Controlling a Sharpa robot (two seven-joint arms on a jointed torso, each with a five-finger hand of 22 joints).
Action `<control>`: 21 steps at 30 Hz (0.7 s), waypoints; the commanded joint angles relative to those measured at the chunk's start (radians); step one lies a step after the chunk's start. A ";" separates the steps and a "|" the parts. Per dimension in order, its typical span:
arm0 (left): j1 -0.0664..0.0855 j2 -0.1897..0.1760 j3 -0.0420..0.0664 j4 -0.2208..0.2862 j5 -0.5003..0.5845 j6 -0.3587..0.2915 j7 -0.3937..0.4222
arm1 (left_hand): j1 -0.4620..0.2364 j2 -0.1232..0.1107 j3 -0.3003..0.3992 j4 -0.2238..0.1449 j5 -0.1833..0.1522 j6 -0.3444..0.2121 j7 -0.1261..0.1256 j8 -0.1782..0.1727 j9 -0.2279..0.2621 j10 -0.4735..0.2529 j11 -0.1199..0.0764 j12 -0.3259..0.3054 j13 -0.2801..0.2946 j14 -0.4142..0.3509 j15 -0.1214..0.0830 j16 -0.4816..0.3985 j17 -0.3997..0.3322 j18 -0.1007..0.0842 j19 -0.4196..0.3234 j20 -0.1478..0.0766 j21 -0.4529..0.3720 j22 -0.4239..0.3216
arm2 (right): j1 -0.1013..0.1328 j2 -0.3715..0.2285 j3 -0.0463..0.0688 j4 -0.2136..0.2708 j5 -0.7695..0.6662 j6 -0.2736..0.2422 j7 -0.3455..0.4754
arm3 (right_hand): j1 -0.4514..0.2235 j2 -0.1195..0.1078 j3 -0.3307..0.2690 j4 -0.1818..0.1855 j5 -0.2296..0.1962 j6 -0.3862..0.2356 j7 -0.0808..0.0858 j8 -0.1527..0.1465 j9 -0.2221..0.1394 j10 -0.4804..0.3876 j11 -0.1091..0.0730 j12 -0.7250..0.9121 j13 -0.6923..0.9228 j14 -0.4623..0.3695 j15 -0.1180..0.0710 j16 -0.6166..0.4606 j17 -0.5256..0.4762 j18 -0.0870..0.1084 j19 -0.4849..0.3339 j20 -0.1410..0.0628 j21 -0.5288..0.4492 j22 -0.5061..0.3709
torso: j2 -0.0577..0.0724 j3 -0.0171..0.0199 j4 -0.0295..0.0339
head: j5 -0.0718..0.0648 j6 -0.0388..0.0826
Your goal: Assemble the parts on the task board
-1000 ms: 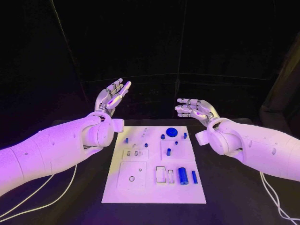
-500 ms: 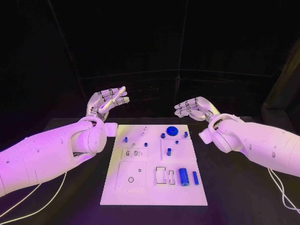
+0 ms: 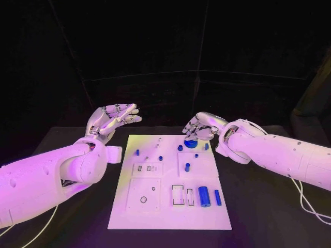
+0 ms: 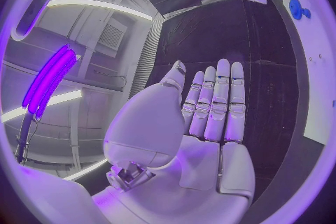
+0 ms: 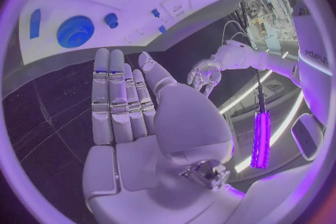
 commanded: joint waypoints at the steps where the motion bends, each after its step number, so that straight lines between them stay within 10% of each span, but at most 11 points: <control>1: -0.001 -0.013 -0.002 0.035 -0.041 0.061 0.004 | 0.008 0.002 0.001 -0.007 -0.004 0.004 0.000 -0.008 -0.002 0.008 0.001 -0.008 0.001 0.006 -0.001 -0.008 0.001 0.015 0.008 0.000 -0.002 -0.002 | 0.006 0.006 0.001 0.008 -0.274 0.082 -0.108 | -0.008 -0.013 -0.003 0.002 -0.003 -0.016 -0.008 -0.008 -0.003 -0.025 -0.007 -0.005 0.000 0.055 -0.010 0.035 0.011 0.005 0.025 -0.012 0.032 0.017 | 0.029 -0.0018 0.0165 | -0.010 0.011; 21: -0.002 -0.053 -0.010 0.098 -0.051 0.088 -0.019 | 0.014 0.006 0.004 -0.016 -0.003 0.004 0.002 -0.021 -0.003 0.006 0.003 -0.026 -0.002 0.003 0.002 -0.025 0.000 0.014 0.009 0.002 -0.014 -0.012 | 0.036 0.030 0.002 0.036 -0.406 0.143 -0.176 | -0.067 -0.030 0.062 0.005 0.000 -0.037 -0.019 -0.006 0.000 -0.054 -0.015 -0.002 0.002 0.054 -0.023 0.861 0.591 -0.016 0.077 -0.013 0.453 0.342 | 0.081 -0.0017 0.0251 | -0.021 0.012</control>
